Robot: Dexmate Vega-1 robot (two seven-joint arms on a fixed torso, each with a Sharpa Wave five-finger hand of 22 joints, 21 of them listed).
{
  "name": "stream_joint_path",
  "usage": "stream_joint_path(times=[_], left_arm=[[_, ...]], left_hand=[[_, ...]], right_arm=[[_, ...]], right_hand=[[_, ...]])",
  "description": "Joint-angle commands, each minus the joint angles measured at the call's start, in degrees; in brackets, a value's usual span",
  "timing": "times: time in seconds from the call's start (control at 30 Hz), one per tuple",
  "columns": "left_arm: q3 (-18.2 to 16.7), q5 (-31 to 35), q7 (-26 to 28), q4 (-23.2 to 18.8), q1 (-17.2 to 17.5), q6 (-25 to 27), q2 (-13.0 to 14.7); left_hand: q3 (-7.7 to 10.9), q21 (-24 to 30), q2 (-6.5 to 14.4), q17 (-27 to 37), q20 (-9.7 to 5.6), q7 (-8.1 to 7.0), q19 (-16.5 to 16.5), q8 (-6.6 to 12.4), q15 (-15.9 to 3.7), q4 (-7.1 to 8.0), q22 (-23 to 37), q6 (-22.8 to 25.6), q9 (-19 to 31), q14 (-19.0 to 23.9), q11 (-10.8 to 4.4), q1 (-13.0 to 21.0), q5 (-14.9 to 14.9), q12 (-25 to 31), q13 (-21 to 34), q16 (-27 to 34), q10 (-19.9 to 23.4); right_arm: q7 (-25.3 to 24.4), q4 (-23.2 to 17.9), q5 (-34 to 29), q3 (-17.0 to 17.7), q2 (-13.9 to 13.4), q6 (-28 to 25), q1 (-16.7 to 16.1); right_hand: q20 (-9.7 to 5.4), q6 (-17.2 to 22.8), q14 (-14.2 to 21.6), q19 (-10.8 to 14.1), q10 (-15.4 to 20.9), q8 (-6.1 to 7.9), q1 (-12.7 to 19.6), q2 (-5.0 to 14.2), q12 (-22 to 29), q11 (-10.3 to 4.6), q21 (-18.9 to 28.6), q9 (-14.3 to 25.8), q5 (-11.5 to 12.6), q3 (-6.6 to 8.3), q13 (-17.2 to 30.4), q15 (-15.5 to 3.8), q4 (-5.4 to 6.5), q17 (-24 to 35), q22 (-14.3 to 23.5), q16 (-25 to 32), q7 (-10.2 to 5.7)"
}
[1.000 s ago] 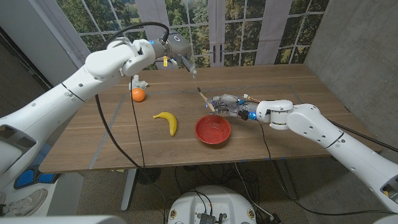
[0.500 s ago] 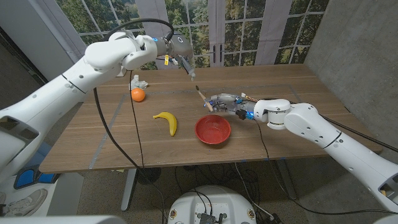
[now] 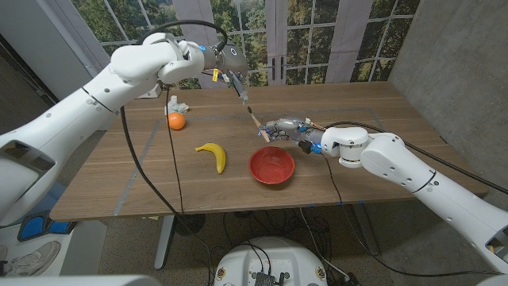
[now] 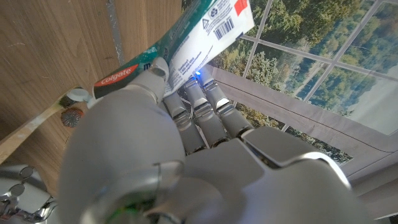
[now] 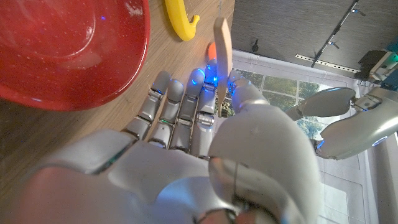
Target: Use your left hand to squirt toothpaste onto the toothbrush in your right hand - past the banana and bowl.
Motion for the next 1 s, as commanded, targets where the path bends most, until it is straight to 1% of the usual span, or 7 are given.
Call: stream_joint_path(times=[0.03,0.07,0.2,0.33,0.8,0.97,1.0], left_arm=[[0.3,-0.9,-1.2,0.1,-0.7,-2.1,-0.5],[0.3,-0.8,-1.4,0.0,-0.7,-2.1,-0.6],[0.4,-0.6,-2.3,-0.3,-0.8,-2.2,-0.7],[0.6,-0.5,-3.1,-0.3,-1.0,-2.5,-0.8],[1.2,0.0,-2.8,0.5,-1.4,-3.5,-1.5],[1.4,-0.2,-2.9,0.9,-1.6,-3.9,-1.7],[1.4,-0.2,-2.6,1.0,-1.5,-3.9,-1.7]], left_hand=[[-0.21,0.4,0.3,0.4,-5.83,0.05,-0.2,0.34,-6.93,0.05,0.1,0.9,0.1,0.9,-0.23,0.9,0.2,0.5,0.6,0.6,1.0],[-0.24,0.5,0.3,0.4,-5.85,0.05,-0.2,0.34,-6.93,0.03,0.1,0.9,0.1,0.9,-0.23,1.0,0.2,0.5,0.6,0.6,1.1],[-0.32,0.6,0.3,0.5,-5.89,-0.02,-0.3,0.31,-6.94,-0.03,0.1,0.9,0.1,0.9,-0.24,1.2,0.2,0.6,0.7,0.7,1.3],[-0.41,0.7,0.2,0.5,-5.93,-0.03,-0.3,0.22,-6.93,-0.08,0.1,0.7,0.1,0.9,-0.25,1.4,0.3,0.5,0.7,0.7,1.2],[-0.79,1.2,0.2,0.5,-5.92,-0.12,-0.6,0.2,-6.93,-0.02,0.1,0.9,0.1,0.8,-0.22,1.8,0.3,0.4,0.7,0.6,1.3],[-0.94,1.3,0.1,0.6,-5.92,-0.1,-0.6,0.22,-6.93,0.01,0.1,1.0,0.1,0.9,-0.22,1.9,0.3,0.4,0.8,0.7,1.5],[-0.97,1.3,0.2,0.6,-5.93,-0.11,-0.7,0.21,-6.93,0.03,0.1,1.0,0.1,1.0,-0.21,1.9,0.3,0.4,0.9,0.7,1.5]], right_arm=[[-2.4,-2.0,-3.1,-0.5,0.0,-0.3,-0.6],[-2.5,-2.0,-3.2,-0.6,0.1,-0.4,-0.6],[-2.4,-1.9,-3.7,-0.6,0.3,-0.1,-0.7],[-2.7,-2.7,-5.0,-0.8,0.0,0.3,-1.0],[-3.2,-4.8,-8.3,-1.5,-0.5,0.4,-1.4],[-3.5,-4.7,-8.5,-1.5,0.0,-0.2,-1.3],[-3.4,-4.6,-8.5,-1.4,0.0,-0.3,-1.3]], right_hand=[[0.02,0.4,-0.1,-0.1,0.0,-0.14,1.4,1.36,0.3,0.08,0.4,0.2,0.3,-0.18,0.1,-4.45,0.07,0.1,0.0,0.4,0.09],[0.01,0.4,-0.1,-0.1,0.0,-0.17,1.4,1.35,0.3,0.29,0.5,0.2,0.4,-0.19,0.0,-4.53,0.08,0.1,0.0,0.4,0.11],[0.04,0.5,-0.1,-0.1,0.0,-0.26,1.4,1.37,0.3,0.29,0.6,0.2,0.4,-0.2,0.0,-4.56,0.09,0.1,0.0,0.4,0.1],[0.0,0.5,-0.1,-0.1,0.0,-0.34,1.5,1.33,0.4,0.29,0.6,0.2,0.5,-0.17,0.0,-4.49,0.06,0.2,0.0,0.5,0.09],[-0.09,0.6,-0.2,-0.1,0.0,-0.72,1.4,1.23,0.7,0.31,1.1,0.6,0.9,-0.2,-0.1,-4.5,0.06,0.2,0.0,0.4,0.0],[-0.17,0.7,-0.1,-0.2,0.0,-0.88,1.3,1.24,0.7,0.18,1.2,0.7,1.0,-0.23,-0.3,-4.72,0.13,0.1,-0.1,0.4,-0.02],[-0.14,0.7,-0.2,-0.2,-0.1,-0.92,1.4,1.23,0.8,0.17,1.2,0.7,1.1,-0.22,-0.2,-4.52,0.11,0.1,-0.1,0.4,0.01]])
